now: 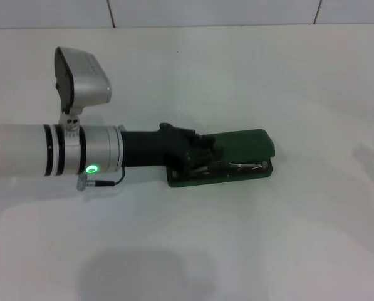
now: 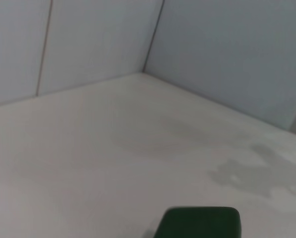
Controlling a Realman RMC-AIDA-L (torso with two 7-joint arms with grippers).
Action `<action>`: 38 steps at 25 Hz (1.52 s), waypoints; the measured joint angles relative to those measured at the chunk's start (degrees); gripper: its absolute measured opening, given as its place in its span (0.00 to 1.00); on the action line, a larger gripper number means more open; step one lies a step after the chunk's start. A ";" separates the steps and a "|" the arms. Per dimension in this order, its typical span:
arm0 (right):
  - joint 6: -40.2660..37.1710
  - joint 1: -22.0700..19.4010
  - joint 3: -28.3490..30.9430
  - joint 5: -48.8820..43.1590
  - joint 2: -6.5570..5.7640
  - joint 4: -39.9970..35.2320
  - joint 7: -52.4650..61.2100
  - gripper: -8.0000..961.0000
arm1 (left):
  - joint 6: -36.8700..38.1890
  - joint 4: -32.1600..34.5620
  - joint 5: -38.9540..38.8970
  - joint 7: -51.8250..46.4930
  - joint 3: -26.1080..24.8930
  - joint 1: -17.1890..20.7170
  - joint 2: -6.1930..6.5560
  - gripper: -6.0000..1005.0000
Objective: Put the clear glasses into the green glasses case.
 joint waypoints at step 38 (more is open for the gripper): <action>-7.77 12.30 -21.59 0.81 0.49 15.58 -19.36 0.74 | 37.76 16.65 -12.06 -1.36 -1.48 16.37 3.41 0.86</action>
